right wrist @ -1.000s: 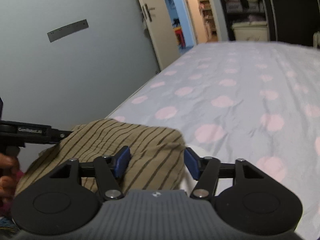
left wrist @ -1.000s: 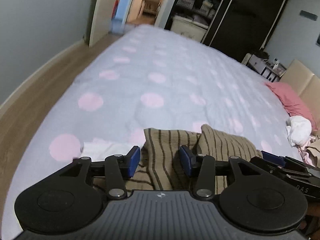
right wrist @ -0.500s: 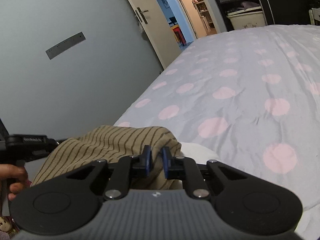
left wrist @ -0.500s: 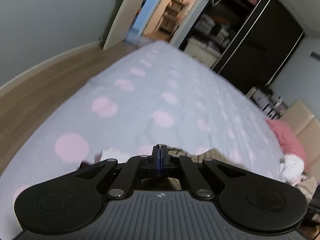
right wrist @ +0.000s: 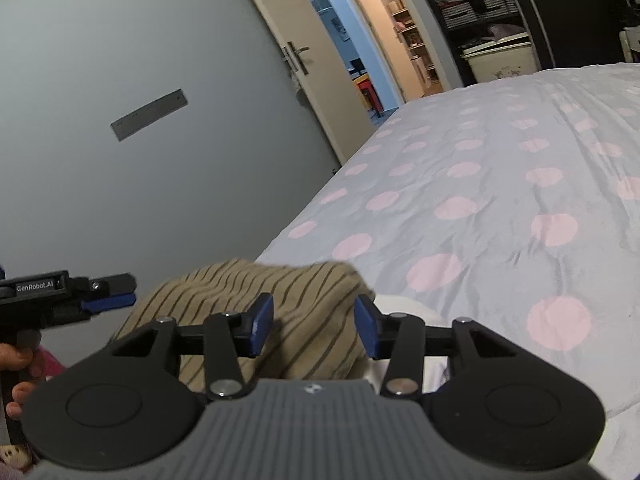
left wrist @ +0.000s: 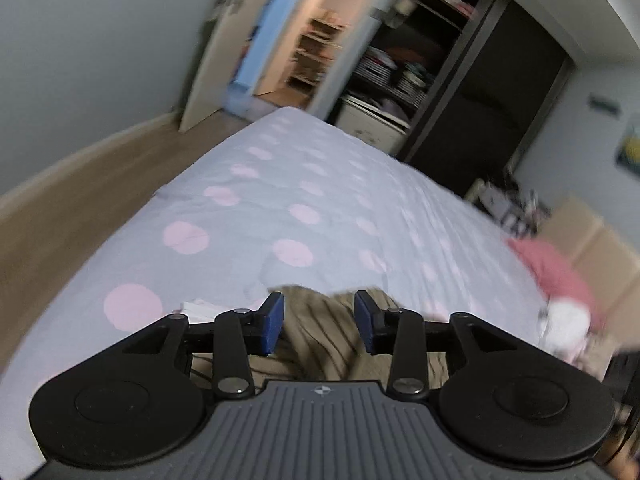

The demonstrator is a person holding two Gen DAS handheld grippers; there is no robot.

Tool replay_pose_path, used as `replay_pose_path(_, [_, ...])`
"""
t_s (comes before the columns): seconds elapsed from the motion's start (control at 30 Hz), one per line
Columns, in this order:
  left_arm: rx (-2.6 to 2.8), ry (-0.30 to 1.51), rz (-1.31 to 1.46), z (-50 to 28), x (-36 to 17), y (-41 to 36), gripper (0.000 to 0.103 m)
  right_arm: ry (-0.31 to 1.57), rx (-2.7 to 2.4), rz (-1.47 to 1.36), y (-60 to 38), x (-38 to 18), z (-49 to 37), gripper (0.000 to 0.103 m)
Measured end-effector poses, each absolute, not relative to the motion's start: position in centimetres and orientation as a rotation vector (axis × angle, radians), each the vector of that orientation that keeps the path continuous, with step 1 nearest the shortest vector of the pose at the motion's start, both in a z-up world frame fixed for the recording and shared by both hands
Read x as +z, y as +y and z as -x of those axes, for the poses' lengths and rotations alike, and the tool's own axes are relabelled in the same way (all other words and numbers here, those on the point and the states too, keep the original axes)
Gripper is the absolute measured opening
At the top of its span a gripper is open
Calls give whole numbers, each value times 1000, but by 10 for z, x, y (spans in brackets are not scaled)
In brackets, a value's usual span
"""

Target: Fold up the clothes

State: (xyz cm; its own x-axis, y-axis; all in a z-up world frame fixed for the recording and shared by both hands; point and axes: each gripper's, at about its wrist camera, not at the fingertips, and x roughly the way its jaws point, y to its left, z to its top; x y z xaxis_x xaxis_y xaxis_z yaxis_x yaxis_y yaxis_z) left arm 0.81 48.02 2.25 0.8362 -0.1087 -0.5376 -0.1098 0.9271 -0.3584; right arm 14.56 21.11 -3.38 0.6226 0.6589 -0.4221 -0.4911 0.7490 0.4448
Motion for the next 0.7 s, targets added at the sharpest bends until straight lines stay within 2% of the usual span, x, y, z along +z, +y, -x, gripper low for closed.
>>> replay_pose_path(0.07, [-2, 651, 317, -21, 17, 468, 36, 632, 673, -289, 214, -39, -144, 50])
replay_pose_path(0.1, [-1, 698, 302, -29, 11, 464, 8, 644, 675, -281, 215, -41, -144, 47])
replay_pose_path(0.13, [-1, 710, 300, -31, 9, 462, 0, 653, 680, -270, 216, -42, -143, 36])
replay_pose_path(0.33, [106, 588, 369, -15, 15, 480, 0, 613, 683, -276, 208, -35, -140, 13])
replay_pose_path(0.4, [180, 546, 402, -7, 18, 494, 0, 618, 682, -277, 207, -35, -140, 9])
replay_pose_path(0.47, [191, 542, 457, -1, 17, 503, 0, 622, 681, -283, 205, -35, -140, 12])
replay_pose_path(0.6, [137, 570, 472, 5, 14, 497, 1, 615, 677, -321, 200, -34, -137, 38])
replay_pose_path(0.63, [124, 577, 476, 6, 13, 495, 4, 612, 675, -335, 199, -33, -136, 40])
replay_pose_path(0.7, [97, 591, 484, 9, 12, 492, 23, 620, 678, -348, 197, -33, -131, 47])
